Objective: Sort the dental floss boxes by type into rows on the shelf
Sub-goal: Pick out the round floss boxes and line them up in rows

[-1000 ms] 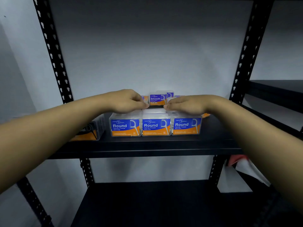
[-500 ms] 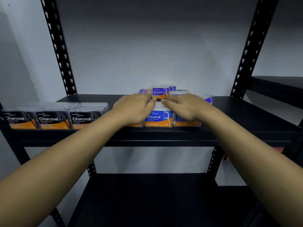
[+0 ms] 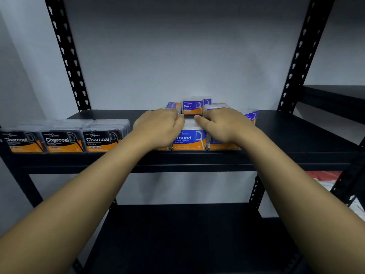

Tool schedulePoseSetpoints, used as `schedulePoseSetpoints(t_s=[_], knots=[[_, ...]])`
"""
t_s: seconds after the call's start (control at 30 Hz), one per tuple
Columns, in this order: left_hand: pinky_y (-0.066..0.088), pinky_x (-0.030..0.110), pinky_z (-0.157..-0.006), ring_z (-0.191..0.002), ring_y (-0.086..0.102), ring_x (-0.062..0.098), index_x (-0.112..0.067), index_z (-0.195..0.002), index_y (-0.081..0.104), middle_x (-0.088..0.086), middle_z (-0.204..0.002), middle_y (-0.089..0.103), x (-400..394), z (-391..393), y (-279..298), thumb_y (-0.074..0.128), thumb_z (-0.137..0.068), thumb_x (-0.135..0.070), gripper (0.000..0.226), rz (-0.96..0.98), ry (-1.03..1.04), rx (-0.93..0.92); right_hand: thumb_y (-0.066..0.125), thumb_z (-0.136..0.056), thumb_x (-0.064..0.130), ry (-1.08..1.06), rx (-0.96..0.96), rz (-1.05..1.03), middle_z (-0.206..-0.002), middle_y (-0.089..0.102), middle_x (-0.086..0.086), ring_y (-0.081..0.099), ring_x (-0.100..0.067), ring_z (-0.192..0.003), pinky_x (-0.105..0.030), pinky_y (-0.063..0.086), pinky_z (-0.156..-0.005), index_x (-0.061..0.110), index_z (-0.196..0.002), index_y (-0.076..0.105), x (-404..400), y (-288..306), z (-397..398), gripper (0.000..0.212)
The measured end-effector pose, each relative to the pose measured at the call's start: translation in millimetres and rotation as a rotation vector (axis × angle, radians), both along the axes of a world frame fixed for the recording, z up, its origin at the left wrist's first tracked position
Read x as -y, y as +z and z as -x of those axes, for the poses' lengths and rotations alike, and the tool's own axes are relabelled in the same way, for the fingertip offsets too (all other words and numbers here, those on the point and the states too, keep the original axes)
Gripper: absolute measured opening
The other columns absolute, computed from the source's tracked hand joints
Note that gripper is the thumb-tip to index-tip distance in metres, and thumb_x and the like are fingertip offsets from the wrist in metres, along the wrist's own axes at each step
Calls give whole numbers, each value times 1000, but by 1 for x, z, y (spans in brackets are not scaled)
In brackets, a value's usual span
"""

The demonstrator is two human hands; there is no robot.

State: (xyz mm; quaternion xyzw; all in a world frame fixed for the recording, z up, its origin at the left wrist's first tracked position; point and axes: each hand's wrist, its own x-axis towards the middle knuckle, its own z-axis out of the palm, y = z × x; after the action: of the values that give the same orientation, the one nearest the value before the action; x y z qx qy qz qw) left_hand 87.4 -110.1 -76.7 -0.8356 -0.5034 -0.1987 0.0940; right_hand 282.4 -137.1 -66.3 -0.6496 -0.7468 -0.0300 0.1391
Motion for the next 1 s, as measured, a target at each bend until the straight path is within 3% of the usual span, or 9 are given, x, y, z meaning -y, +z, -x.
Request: schedulePoseSetpoints(t_s=[0.13, 0.43, 0.6, 1.0], knots=[[46, 37, -73, -95, 66, 28, -15, -109, 58, 11, -115, 70, 1, 3, -1, 26, -105, -49, 47, -23, -3, -4, 25, -103, 60, 6, -4, -2, -123, 70, -3, 64, -22, -109, -44, 54, -92, 29, -128, 63, 3, 1, 4, 55], [44, 36, -73, -97, 66, 26, -16, -110, 56, 9, -119, 69, 7, 6, 1, 27, -106, -48, 44, -33, -15, -16, 25, -104, 59, 11, 1, -8, -126, 69, -1, 62, -22, -112, -39, 51, -88, 33, -130, 61, 5, 1, 6, 52], [36, 34, -72, -88, 57, 20, -19, -102, 50, 10, -120, 68, 8, 6, 3, 27, -106, -46, 36, -27, -15, -23, 26, -105, 58, 23, -16, 2, -128, 68, 0, 62, -20, -111, -39, 52, -88, 33, -133, 60, 5, 2, 6, 50], [47, 38, -75, -97, 65, 28, -14, -108, 57, 10, -117, 69, 6, 7, 0, 27, -106, -45, 43, -9, -16, -10, 28, -105, 56, 21, -26, 2, -128, 68, -2, 61, -21, -109, -39, 50, -87, 31, -130, 61, 7, 4, 8, 49]])
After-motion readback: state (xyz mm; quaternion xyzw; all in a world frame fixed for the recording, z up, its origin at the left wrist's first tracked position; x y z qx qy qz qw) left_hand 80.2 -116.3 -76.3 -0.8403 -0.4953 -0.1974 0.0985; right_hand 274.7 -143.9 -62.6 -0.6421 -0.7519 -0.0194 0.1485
